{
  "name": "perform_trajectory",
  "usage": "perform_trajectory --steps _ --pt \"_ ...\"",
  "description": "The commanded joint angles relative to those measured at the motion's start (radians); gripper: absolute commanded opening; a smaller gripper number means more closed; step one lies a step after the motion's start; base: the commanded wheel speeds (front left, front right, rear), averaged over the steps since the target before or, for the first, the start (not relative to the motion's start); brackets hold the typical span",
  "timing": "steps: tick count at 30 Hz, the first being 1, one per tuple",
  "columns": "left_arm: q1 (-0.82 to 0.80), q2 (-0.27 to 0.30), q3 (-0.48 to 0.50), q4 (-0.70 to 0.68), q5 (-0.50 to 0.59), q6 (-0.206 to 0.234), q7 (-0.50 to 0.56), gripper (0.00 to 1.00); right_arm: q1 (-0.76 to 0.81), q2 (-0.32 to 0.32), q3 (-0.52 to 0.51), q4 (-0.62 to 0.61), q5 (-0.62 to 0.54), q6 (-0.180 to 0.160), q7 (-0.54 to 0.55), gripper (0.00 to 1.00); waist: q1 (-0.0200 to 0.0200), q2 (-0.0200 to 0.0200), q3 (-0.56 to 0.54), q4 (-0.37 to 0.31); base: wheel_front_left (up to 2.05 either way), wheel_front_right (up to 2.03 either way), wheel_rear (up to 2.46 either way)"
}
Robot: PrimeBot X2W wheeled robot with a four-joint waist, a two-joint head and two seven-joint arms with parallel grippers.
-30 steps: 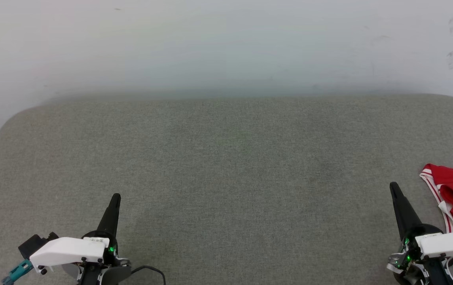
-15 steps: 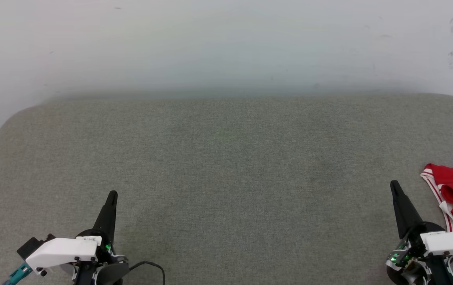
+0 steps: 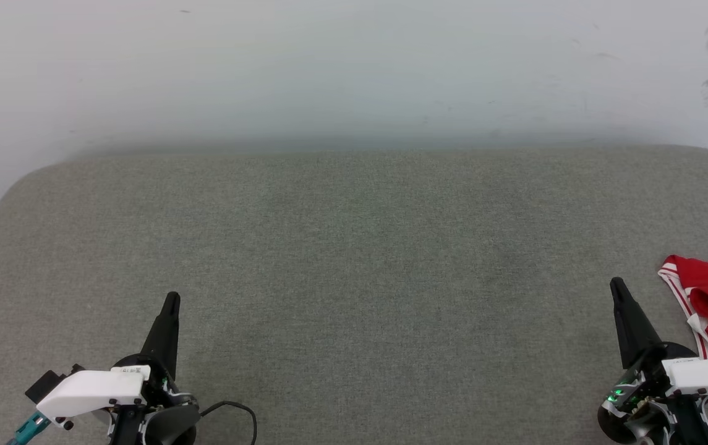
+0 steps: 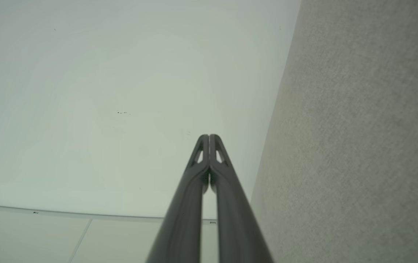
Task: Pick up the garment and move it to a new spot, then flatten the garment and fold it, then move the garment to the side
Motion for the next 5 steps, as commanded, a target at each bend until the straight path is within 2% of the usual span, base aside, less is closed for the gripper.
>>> perform_trajectory --steps 1,5 --pt "-0.009 -0.003 0.002 0.001 0.0 -0.003 0.004 0.0 -0.011 0.004 -0.001 0.001 0.003 0.0 0.001 0.0 0.0 0.0 0.0 0.0 0.0 0.0 0.0" --pt "-0.009 -0.002 0.003 0.001 0.0 -0.003 0.004 0.0 -0.011 0.004 -0.001 0.001 0.003 0.0 0.001 0.0 0.0 0.0 0.0 0.0 0.0 0.0 0.0"
